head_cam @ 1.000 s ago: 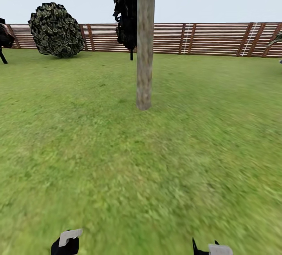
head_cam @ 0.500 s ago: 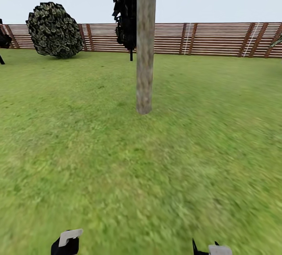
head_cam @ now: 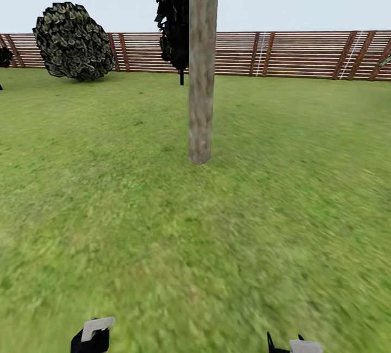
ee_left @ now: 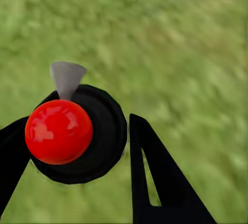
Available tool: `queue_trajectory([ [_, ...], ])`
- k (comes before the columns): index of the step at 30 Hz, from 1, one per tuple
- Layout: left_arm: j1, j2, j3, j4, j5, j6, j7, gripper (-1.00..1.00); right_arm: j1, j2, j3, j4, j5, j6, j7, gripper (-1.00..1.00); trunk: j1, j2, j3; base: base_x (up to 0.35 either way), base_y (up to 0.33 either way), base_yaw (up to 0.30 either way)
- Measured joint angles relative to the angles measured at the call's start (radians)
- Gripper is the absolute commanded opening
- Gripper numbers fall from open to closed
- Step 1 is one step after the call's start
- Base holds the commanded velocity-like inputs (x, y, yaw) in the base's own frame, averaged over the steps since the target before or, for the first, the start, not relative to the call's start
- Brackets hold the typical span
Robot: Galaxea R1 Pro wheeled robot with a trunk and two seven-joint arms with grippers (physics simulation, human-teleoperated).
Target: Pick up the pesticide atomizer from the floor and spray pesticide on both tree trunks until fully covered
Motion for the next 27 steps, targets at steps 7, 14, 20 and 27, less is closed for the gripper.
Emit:
queue_trajectory([
  [7, 0.000, 0.000, 0.000, -0.001, 0.001, 0.000, 0.000, -1.00, 0.000, -0.003, -0.001, -0.001, -0.002, 0.000, -0.002, 1.00, 0.000, 0.000, 0.002, 0.340, 0.000, 0.000],
  [14, 0.000, 0.000, 0.000, -0.001, 0.000, 0.000, 0.000, -1.00, 0.000, -0.004, 0.000, -0.001, -0.001, 0.000, -0.001, 1.00, 0.000, 0.000, 0.012, 0.340, 0.000, 0.000],
  [20, 0.000, 0.000, 0.000, -0.001, 0.000, 0.000, 0.000, -1.00, 0.000, -0.004, 0.000, -0.001, -0.001, 0.000, 0.000, 1.00, 0.000, 0.000, 0.022, 0.340, 0.000, 0.000],
  [27, 0.000, 0.000, 0.000, 0.000, 0.000, 0.000, 0.000, -1.00, 0.000, -0.004, 0.000, -0.001, -0.001, 0.000, 0.002, 1.00, 0.000, 0.000, 0.032, 0.340, 0.000, 0.000],
])
